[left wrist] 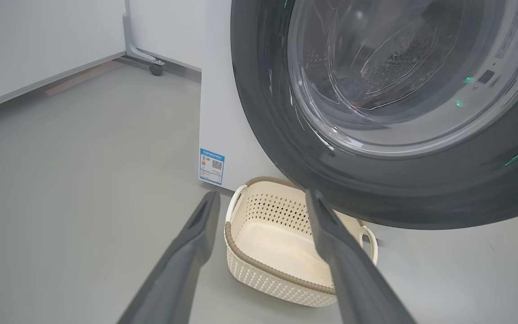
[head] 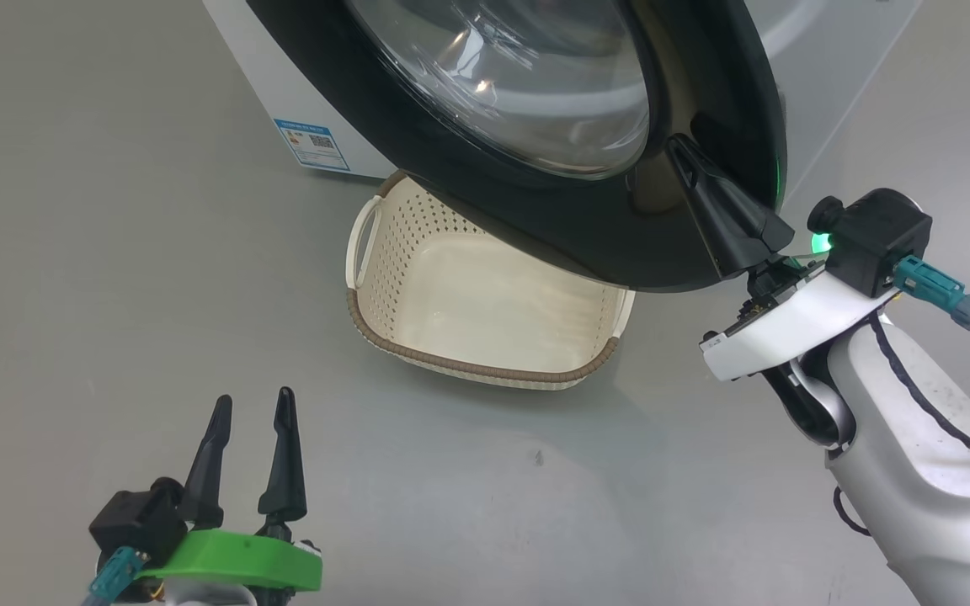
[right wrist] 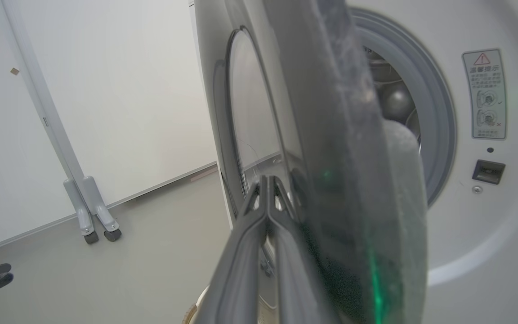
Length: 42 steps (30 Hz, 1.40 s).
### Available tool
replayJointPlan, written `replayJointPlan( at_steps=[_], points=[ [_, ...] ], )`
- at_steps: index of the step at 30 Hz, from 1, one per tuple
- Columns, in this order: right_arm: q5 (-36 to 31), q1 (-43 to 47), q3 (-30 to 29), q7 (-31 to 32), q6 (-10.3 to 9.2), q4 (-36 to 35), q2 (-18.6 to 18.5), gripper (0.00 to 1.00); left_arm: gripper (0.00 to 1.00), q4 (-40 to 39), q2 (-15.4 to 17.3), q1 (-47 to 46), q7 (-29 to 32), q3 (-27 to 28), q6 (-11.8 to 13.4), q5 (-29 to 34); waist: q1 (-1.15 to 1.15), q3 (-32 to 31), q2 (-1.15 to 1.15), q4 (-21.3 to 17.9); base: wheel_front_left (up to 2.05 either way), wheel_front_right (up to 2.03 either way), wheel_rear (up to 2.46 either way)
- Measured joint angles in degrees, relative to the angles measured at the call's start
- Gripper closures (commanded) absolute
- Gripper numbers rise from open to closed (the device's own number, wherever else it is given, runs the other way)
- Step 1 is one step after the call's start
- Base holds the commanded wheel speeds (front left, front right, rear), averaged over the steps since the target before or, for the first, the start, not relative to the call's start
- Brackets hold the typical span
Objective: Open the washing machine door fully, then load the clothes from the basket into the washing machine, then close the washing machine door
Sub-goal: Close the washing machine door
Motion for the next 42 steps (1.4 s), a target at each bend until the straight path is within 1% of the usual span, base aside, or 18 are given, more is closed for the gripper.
replayJointPlan(
  at_steps=[12, 16, 24, 28, 33, 38, 42],
  points=[
    [-0.03, -3.28, -1.85, 0.0, 0.0, -0.74, -0.54, 1.0, 0.0, -1.66, -0.02, -1.87, 0.0, -0.41, 0.49, -0.99, 0.0, 3.01, 0.0, -0.43, 0.0, 0.0, 0.0],
    [-0.16, -4.37, -2.82, 0.0, 0.41, -0.86, -0.8, 1.0, 0.0, -1.92, -0.04, -2.13, 0.0, -0.67, 0.51, -1.08, 0.0, 4.07, 0.0, -0.67, 0.0, 0.0, 0.0],
    [-0.48, -7.21, -4.49, 0.0, 0.49, -1.32, -1.04, 1.0, 0.0, -3.56, -0.1, -3.65, 0.0, -0.66, 1.13, -1.08, 0.0, 6.65, 0.0, -1.16, 0.0, 0.0, 0.0],
    [-0.63, -8.71, -4.8, 0.0, 0.49, -1.36, -2.21, 1.0, 0.0, -3.99, -0.12, -4.32, 0.0, -0.85, 1.27, -1.16, 0.0, 8.28, 0.0, -1.24, 0.0, 0.0, 0.0],
    [-1.05, -11.22, -4.9, -0.01, 0.49, -1.68, -2.56, 1.0, 0.0, -4.86, -0.14, -5.13, -0.01, -1.01, 1.51, -1.23, 0.0, 10.53, 0.0, -1.24, 0.0, 0.0, 0.0],
    [-1.49, -13.82, -5.42, -0.01, 0.49, -1.75, -4.13, 1.0, 0.0, -5.53, -0.16, -6.62, -0.01, -2.05, 1.52, -1.65, 0.01, 13.34, 0.0, -1.03, 0.0, 0.0, 0.0],
    [-1.55, -16.17, -6.12, -0.01, 0.49, -1.69, -4.6, 1.0, 0.0, -6.47, -0.19, -7.51, -0.01, -2.3, 1.64, -1.71, 0.01, 15.29, 0.0, -0.77, 0.0, 0.0, 0.0]
  ],
)
